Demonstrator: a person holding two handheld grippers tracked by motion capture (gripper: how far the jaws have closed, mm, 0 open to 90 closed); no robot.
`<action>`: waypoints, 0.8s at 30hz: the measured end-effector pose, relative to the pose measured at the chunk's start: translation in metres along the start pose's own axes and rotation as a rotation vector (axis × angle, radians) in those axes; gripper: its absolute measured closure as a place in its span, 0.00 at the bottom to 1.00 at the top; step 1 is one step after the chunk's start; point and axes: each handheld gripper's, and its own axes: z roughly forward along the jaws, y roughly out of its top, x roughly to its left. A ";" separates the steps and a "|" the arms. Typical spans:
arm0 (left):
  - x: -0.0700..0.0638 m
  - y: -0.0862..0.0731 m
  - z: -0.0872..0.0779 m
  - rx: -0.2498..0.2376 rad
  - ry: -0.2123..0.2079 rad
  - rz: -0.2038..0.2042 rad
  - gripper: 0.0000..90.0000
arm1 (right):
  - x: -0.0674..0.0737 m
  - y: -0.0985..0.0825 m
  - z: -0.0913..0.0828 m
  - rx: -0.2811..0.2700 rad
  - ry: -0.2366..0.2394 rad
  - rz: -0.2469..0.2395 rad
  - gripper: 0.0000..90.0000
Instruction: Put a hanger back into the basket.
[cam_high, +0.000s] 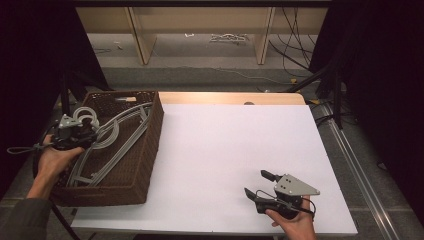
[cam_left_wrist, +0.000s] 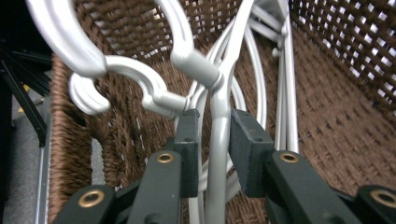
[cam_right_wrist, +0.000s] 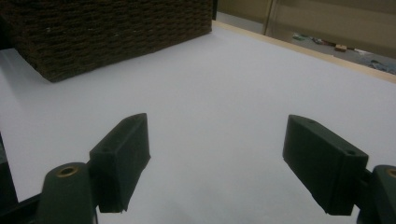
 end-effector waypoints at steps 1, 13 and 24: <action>-0.001 0.002 -0.002 -0.030 0.016 -0.024 0.71 | 0.000 0.000 0.000 0.002 -0.002 0.001 0.27; -0.003 0.017 -0.026 -0.089 0.078 -0.036 0.58 | 0.000 0.000 0.000 0.002 -0.004 0.008 0.27; -0.035 0.022 -0.045 -0.176 0.011 -0.055 0.44 | -0.001 -0.001 0.000 0.007 -0.008 0.011 0.27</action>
